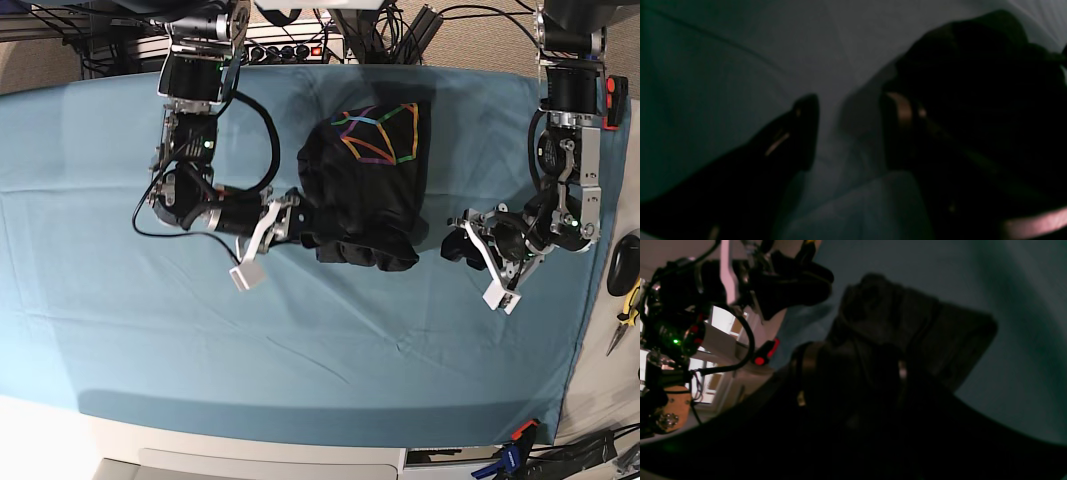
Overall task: Fold the T-shirt properly
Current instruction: 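Push the bundle sides inward with both grippers to square it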
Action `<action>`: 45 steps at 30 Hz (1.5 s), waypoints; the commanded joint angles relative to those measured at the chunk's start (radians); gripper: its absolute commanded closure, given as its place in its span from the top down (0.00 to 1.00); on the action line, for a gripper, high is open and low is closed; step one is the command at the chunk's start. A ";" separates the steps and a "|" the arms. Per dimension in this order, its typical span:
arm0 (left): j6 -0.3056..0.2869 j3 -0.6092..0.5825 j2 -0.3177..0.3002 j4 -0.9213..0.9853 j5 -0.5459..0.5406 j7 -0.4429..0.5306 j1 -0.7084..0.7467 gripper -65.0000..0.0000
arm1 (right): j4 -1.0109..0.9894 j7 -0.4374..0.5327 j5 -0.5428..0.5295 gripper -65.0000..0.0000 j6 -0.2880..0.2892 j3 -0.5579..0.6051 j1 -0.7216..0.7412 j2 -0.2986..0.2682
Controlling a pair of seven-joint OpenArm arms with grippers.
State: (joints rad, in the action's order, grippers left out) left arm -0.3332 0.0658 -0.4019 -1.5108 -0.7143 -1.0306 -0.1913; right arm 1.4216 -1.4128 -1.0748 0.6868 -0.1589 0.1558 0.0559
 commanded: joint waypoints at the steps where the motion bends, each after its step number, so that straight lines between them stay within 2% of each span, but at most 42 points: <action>1: -0.007 0.005 -0.011 -0.014 -0.011 0.023 -0.021 0.49 | 0.016 0.017 -0.026 0.40 0.011 0.001 0.010 0.000; 14: -0.007 0.005 -0.008 -0.014 -0.010 0.029 -0.022 0.49 | 0.016 0.017 -0.003 0.38 0.011 0.060 -0.015 0.000; 18: -0.007 0.005 -0.008 -0.014 -0.010 0.029 -0.022 0.49 | 0.016 0.017 -0.001 0.28 0.011 0.078 -0.014 0.000; 24: -0.007 0.005 -0.008 -0.014 -0.010 0.029 -0.022 0.49 | 0.016 0.017 -0.001 0.00 0.011 0.077 -0.014 0.000; 27: -0.007 0.005 -0.008 -0.014 -0.010 0.029 -0.022 0.49 | 0.016 0.017 0.006 0.00 0.011 0.078 -0.006 0.000; 31: -0.007 0.005 -0.008 -0.014 -0.010 0.029 -0.022 0.49 | 0.016 0.017 0.103 0.00 0.011 0.078 0.020 0.000; 36: -0.007 0.005 -0.008 -0.014 -0.010 0.030 -0.022 0.49 | 0.016 0.103 0.233 0.00 0.011 0.078 0.073 0.000; 45: -0.007 0.005 -0.008 -0.014 -0.010 0.036 -0.022 0.49 | 0.016 0.114 0.255 0.00 0.011 0.078 0.124 0.000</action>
State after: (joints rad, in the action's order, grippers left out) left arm -0.3332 0.0658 -0.4007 -1.5101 -0.7147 -1.0153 -0.1917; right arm 1.4212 -1.3270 -0.7994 0.6880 -0.0826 0.2523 0.0555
